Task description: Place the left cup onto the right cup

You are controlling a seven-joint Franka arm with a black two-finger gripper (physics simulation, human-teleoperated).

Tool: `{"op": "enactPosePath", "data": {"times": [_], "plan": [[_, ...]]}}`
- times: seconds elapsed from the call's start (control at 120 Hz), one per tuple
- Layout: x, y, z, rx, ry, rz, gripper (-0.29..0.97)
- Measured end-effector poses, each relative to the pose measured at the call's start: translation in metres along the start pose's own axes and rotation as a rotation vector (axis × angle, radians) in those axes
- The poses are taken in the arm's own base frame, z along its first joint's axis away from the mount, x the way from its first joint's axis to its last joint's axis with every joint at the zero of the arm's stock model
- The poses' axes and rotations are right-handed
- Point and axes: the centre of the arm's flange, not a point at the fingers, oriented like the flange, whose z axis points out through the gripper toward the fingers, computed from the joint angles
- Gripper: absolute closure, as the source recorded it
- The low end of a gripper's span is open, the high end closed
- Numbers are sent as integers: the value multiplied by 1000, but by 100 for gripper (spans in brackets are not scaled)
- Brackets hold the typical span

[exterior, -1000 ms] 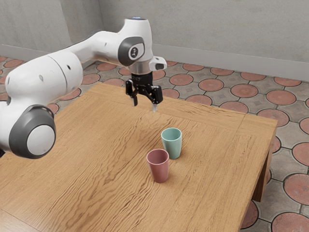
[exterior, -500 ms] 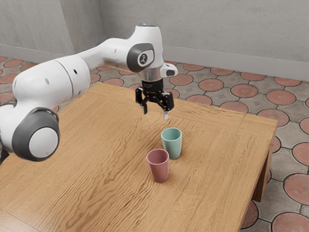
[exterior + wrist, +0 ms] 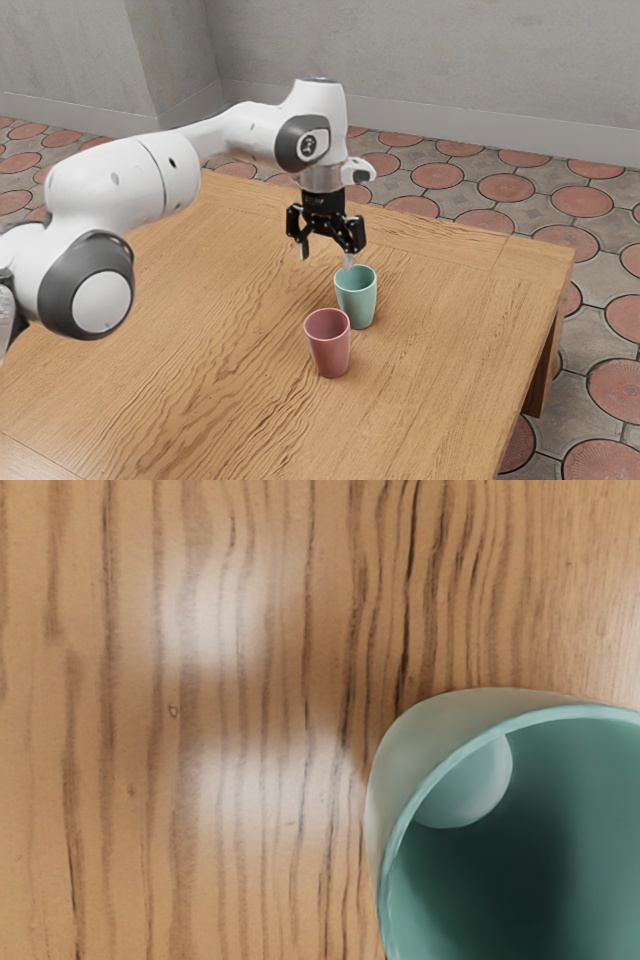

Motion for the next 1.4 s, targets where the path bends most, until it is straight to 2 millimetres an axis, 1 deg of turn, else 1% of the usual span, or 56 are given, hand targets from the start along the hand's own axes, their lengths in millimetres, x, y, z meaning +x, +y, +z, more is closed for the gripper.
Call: {"op": "enactPosePath", "data": {"times": [0.217,0.542,0.742,0.817,1.0,1.192,1.267,1.4], "plan": [[2,2,18,3,-21,-10,0],[5,1,24,9,-10,-22,0],[12,0,21,18,51,-22,0],[13,1,24,19,58,-21,0],[15,13,35,22,57,-9,0],[15,13,44,23,49,-10,0],[16,14,44,24,51,-9,7],[16,13,44,38,58,-7,27]]}}
